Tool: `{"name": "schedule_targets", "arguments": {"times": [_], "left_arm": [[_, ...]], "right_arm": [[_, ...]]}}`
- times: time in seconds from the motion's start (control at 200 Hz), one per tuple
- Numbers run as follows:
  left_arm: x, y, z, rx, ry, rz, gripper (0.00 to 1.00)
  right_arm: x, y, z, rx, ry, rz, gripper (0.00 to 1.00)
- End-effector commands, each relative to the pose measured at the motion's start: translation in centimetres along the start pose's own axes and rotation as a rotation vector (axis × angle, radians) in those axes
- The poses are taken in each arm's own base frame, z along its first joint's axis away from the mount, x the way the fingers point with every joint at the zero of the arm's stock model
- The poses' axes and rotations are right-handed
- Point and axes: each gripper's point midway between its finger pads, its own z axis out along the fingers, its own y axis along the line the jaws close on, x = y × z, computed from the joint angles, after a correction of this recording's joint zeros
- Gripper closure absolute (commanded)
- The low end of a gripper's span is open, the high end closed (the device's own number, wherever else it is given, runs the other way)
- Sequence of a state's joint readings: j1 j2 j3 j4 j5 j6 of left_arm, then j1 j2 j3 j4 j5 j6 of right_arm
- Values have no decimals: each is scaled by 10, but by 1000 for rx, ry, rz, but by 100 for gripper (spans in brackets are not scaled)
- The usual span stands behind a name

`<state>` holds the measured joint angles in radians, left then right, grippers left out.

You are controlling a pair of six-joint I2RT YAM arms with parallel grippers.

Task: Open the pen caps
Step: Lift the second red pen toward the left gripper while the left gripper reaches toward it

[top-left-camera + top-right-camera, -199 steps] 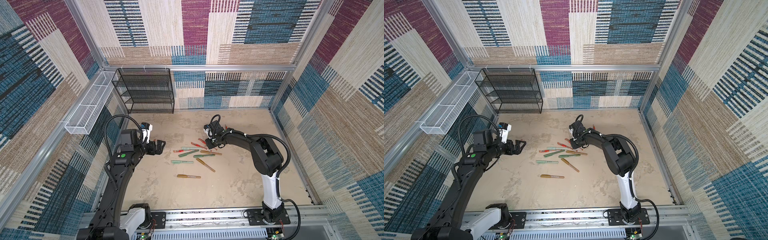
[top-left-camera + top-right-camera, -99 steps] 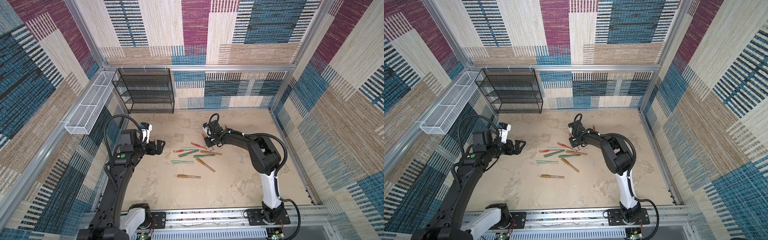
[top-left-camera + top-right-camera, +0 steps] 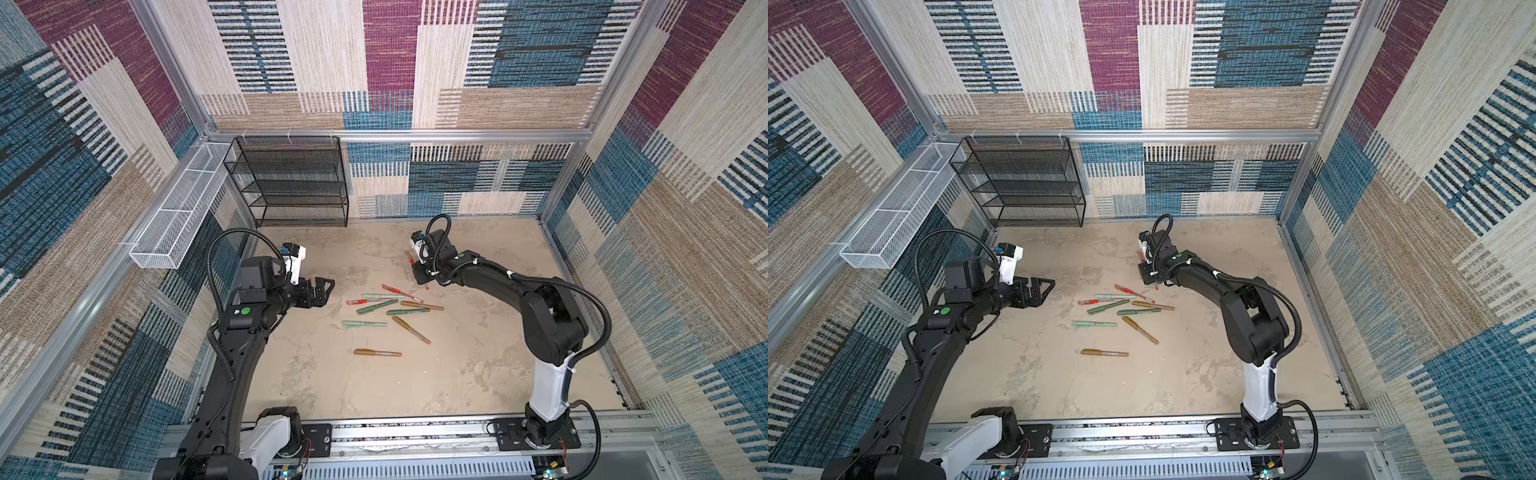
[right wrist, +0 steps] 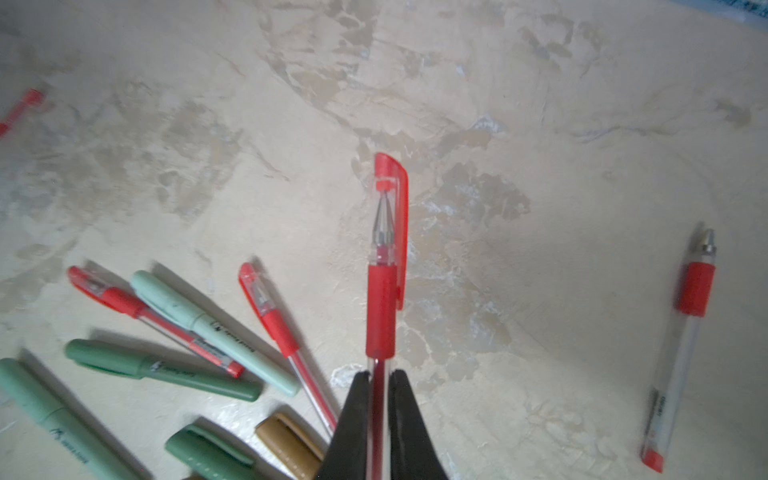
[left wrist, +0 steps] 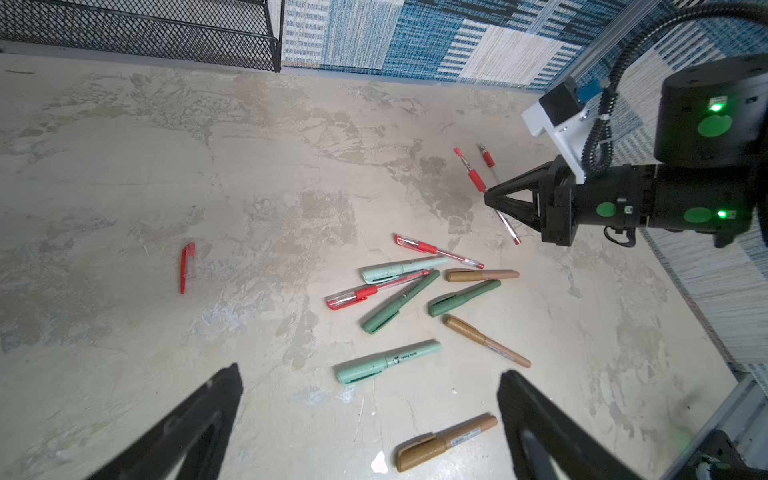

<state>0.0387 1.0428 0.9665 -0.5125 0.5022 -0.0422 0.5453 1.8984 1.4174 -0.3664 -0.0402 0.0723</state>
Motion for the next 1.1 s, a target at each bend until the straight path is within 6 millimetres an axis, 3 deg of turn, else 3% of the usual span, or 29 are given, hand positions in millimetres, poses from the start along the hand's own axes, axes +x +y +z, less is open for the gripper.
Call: {"name": "schedule_targets", "arguments": {"times": [0.0, 0.115, 0.275, 0.531, 0.736, 1.002, 1.097], "left_arm": [[-9, -13, -1, 71, -27, -33, 0], [-8, -24, -1, 143, -29, -55, 1], [-11, -32, -1, 204, -38, -88, 4], [-11, -46, 0, 308, -39, -154, 8], [-11, -41, 6, 299, -30, -209, 14], [-10, -36, 11, 287, -36, -251, 32], [-8, -31, 13, 262, -44, -253, 47]], "right_arm": [[-22, 26, -23, -81, -115, 43, 95], [-31, 52, -45, -146, -194, 74, 96], [-40, 104, -70, -256, -275, 72, 96], [-39, 174, -88, -387, -324, 73, 96], [-33, 218, -95, -462, -341, 77, 97], [-25, 263, -98, -528, -325, 14, 97], [-23, 272, -99, -547, -331, 0, 97]]}}
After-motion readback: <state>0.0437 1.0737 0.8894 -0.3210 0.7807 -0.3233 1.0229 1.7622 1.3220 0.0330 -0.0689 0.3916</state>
